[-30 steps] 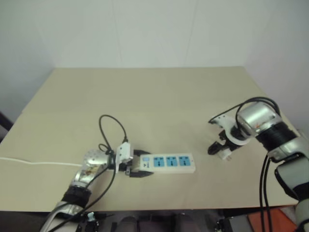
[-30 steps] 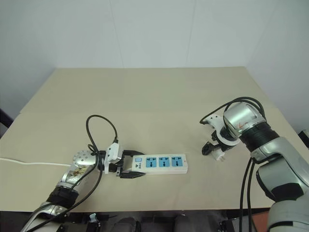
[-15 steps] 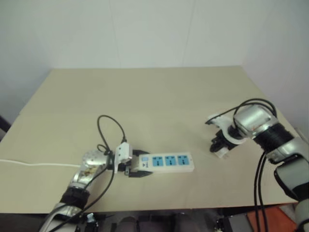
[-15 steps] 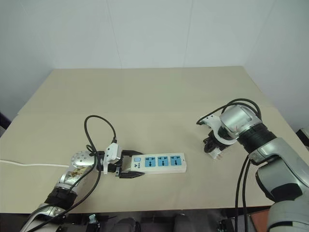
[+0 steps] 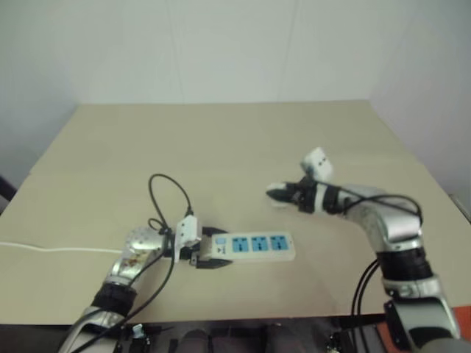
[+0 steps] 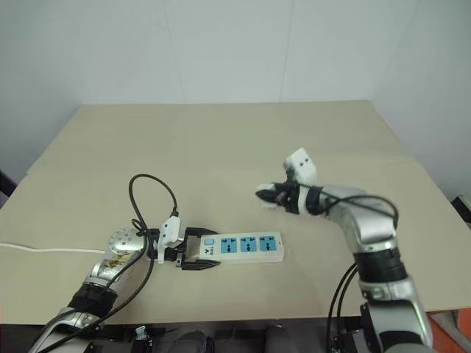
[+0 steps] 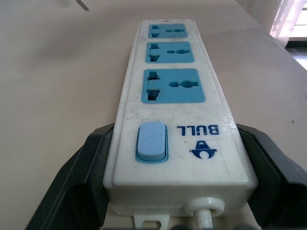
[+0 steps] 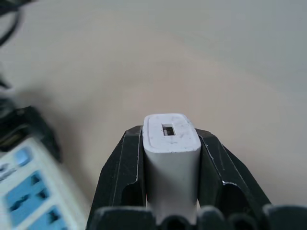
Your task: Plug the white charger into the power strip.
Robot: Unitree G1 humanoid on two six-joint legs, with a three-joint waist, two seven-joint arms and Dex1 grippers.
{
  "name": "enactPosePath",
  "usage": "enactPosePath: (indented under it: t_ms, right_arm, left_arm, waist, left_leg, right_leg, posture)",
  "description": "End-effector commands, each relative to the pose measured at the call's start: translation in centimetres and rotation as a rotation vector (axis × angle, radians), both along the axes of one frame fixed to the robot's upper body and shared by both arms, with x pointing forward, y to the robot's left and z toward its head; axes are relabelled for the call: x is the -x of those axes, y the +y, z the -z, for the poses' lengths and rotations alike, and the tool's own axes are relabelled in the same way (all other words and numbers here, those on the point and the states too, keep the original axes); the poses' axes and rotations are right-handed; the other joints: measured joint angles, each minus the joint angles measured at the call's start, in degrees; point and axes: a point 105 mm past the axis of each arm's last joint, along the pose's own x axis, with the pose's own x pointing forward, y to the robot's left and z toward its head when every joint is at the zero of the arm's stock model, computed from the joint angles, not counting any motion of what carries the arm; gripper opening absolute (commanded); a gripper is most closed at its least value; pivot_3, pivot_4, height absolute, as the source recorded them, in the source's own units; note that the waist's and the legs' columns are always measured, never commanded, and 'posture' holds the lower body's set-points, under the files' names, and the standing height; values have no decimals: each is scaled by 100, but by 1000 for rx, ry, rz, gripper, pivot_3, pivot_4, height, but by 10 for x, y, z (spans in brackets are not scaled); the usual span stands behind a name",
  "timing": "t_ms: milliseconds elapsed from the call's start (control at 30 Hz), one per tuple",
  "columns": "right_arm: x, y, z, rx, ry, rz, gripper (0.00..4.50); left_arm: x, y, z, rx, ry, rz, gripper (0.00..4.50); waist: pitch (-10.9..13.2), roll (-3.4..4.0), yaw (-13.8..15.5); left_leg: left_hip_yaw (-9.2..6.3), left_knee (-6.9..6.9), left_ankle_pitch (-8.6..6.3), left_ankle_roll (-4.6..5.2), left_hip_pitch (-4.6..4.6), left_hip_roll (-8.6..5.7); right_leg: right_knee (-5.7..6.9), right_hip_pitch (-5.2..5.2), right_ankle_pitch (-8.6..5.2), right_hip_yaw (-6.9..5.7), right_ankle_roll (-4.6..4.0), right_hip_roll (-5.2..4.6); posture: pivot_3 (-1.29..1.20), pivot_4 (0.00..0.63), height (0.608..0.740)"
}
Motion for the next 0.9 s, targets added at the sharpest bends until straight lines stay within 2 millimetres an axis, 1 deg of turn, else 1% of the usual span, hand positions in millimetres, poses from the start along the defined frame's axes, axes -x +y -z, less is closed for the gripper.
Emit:
enactPosePath:
  t_ms: [33,100,167,233,333,500,633,900]
  right_arm:
    - [28,21,-23,-160,-111,-225,1104]
    - [35,26,-15,-195,-102,-298,1104]
    - [38,33,-3,-203,-88,-363,1104]
    - [39,37,3,-214,-77,-399,1104]
    - [42,48,11,-238,-73,-447,1104]
    - [39,61,21,-253,-100,-469,1104]
    - [39,67,30,-245,-109,-480,1104]
    - [39,70,37,-243,-105,-491,1104]
  left_arm:
    - [3,4,8,-44,17,4,3289]
    - [3,4,8,-50,16,12,3289]
    - [2,3,8,-51,14,13,3289]
    - [1,2,8,-50,13,12,3289]
    - [1,1,8,-48,12,12,3289]
    - [2,1,9,-50,13,17,3289]
    - [3,2,9,-53,14,20,3289]
    - [3,3,9,-57,14,19,3289]
  waist:
    - [0,0,-9]
    - [0,0,-11]
    - [0,-1,-15]
    - [0,-1,-16]
    - [0,-1,-11]
    - [0,-1,-8]
    - [0,0,-7]
    - [0,0,-11]
  left_leg:
    - [-1,0,0,0,3,1]
    - [-3,0,0,1,6,4]
    - [-2,0,0,0,6,3]
    - [0,0,0,0,7,2]
    - [-1,0,0,0,7,3]
    - [-1,0,0,0,7,2]
    - [-1,0,0,0,7,2]
    - [-1,0,0,0,9,2]
  right_leg:
    - [0,2,0,0,0,2]
    - [-2,5,0,-1,0,6]
    - [-2,6,0,-1,0,6]
    - [-2,5,0,0,0,5]
    - [0,4,0,-1,0,6]
    - [0,4,0,0,0,5]
    - [-1,4,0,-1,0,5]
    - [0,4,0,-1,0,6]
  posture:
    - [0,150,740]
    - [0,150,740]
    - [0,150,740]
    - [0,150,740]
    - [0,150,740]
    - [0,150,740]
    - [0,150,740]
    - [0,150,740]
